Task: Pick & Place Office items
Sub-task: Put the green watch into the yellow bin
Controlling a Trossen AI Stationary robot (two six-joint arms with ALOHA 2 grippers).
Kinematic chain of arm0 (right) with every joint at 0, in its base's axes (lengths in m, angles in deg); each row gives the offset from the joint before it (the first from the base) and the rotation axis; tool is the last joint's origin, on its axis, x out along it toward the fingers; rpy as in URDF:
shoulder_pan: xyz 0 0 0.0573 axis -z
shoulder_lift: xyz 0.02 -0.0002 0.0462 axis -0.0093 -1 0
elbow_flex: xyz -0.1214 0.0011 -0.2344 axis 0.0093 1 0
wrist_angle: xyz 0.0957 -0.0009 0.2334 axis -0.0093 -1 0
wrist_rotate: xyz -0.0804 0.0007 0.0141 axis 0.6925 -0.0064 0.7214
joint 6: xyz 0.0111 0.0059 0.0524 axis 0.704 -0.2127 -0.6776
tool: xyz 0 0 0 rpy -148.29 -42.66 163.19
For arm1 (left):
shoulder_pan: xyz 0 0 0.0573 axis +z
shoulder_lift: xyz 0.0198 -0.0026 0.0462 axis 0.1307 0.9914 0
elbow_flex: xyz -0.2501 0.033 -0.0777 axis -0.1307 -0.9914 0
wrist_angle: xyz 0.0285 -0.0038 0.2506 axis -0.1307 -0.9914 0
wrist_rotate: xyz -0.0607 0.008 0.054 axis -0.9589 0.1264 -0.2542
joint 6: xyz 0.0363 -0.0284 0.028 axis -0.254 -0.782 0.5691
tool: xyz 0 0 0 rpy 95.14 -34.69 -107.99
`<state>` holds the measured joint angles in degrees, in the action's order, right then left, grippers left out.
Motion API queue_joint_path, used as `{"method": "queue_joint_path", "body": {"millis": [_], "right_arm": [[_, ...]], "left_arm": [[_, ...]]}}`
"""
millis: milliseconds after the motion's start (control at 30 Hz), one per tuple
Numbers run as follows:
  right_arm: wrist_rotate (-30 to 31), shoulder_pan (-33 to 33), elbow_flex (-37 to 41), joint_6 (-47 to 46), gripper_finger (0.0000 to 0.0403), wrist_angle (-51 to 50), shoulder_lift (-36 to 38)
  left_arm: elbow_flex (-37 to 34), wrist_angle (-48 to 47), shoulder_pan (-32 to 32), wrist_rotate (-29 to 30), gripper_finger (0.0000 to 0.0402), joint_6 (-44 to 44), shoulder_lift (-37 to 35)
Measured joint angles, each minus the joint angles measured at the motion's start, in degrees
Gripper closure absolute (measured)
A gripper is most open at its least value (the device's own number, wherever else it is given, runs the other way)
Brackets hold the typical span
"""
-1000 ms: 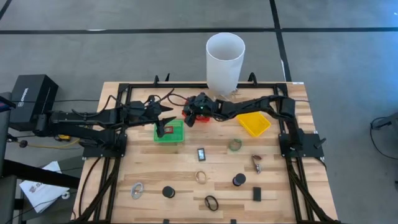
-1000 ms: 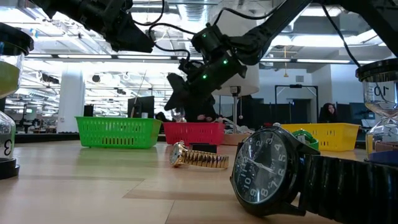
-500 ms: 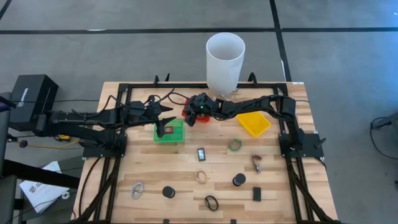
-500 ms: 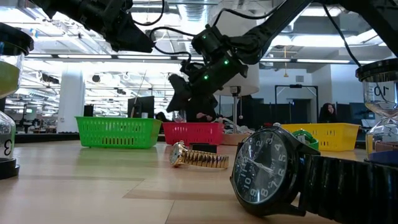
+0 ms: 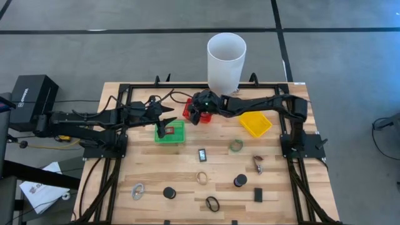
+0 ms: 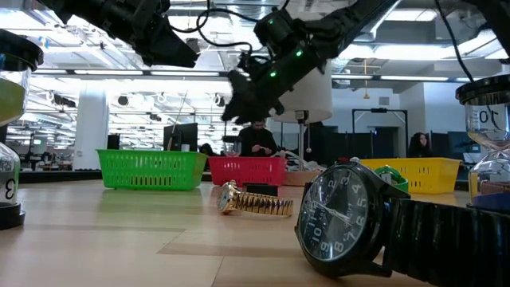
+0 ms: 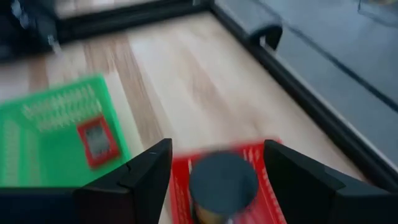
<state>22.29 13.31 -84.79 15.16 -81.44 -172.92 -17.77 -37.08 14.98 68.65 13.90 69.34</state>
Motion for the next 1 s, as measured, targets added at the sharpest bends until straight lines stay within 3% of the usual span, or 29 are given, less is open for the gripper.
{"method": "queue_joint_path", "body": {"millis": [200, 533, 767, 1000], "right_arm": [[0.00, -0.55, -0.04, -0.02, 0.0159, -8.35, 5.45], [-0.02, -4.98, 0.00, -0.70, 0.0159, -35.98, 15.35], [-0.08, -10.06, 0.00, -5.61, 0.0159, -50.05, 16.46], [-0.13, -13.87, -0.02, -6.43, 0.0159, -54.88, 11.89]], "left_arm": [[0.00, 0.00, 0.00, 0.00, 0.0216, 0.00, 0.00], [0.00, 0.00, 0.00, 0.00, 0.0216, -0.01, 0.00], [0.00, 0.03, 0.00, 0.00, 0.0216, -0.02, 0.00], [-0.02, 0.09, 0.00, 0.00, 0.0216, -0.03, 0.00]]}}
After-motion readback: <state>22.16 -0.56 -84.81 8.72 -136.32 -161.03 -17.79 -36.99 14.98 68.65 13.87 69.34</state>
